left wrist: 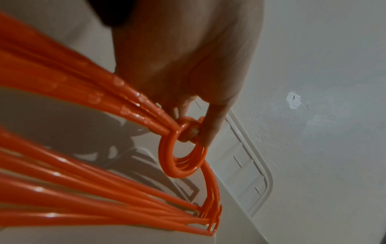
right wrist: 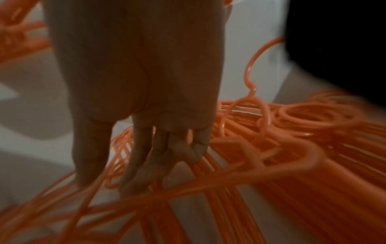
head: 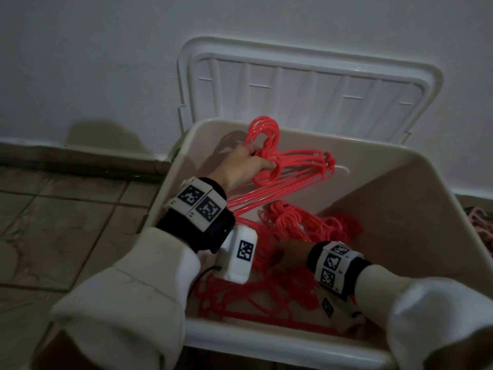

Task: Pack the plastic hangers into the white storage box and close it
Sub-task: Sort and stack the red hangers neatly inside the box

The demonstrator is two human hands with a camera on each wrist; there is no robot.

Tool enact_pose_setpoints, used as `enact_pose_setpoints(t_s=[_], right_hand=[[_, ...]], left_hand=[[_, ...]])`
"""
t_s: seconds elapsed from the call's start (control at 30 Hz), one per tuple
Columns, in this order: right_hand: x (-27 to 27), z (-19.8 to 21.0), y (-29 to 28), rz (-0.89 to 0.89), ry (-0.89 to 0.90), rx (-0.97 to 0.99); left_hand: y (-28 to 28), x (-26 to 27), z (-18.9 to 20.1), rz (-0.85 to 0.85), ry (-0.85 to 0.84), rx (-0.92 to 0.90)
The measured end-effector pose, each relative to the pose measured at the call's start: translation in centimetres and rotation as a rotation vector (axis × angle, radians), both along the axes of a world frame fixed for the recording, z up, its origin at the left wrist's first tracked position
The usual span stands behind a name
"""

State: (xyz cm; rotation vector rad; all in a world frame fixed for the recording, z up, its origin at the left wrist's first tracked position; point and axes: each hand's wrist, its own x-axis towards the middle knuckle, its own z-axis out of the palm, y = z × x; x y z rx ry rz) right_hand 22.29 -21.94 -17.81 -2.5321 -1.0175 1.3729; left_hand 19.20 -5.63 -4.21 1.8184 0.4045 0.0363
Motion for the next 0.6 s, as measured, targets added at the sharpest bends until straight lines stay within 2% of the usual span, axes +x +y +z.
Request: enact_pose_setpoints(t_s=[0.13, 0.23, 0.33, 0.47, 0.6], right_hand=[[-0.4, -0.3, 0.3, -0.007, -0.069, 0.011], [-0.5, -0.2, 0.4, -0.005, -0.053, 0.017], [-0.3, 0.8, 0.9, -0.047, 0.082, 0.079], [1.0, 4.2, 1.2, -0.121, 0.266, 0.178], [2.5, 7.5, 0.0, -0.328, 0.331, 0.24]], left_hand=[[0.0, 0.0, 0.0, -0.019, 0.003, 0.012], [-0.1, -0.1, 0.2, -0.029, 0.001, 0.021], [-0.1, -0.2, 0.1, -0.025, 0.001, 0.014], [0.1, -0.3, -0.1, -0.042, -0.016, 0.01], [0.2, -0.4, -0.2, -0.015, -0.035, -0.009]])
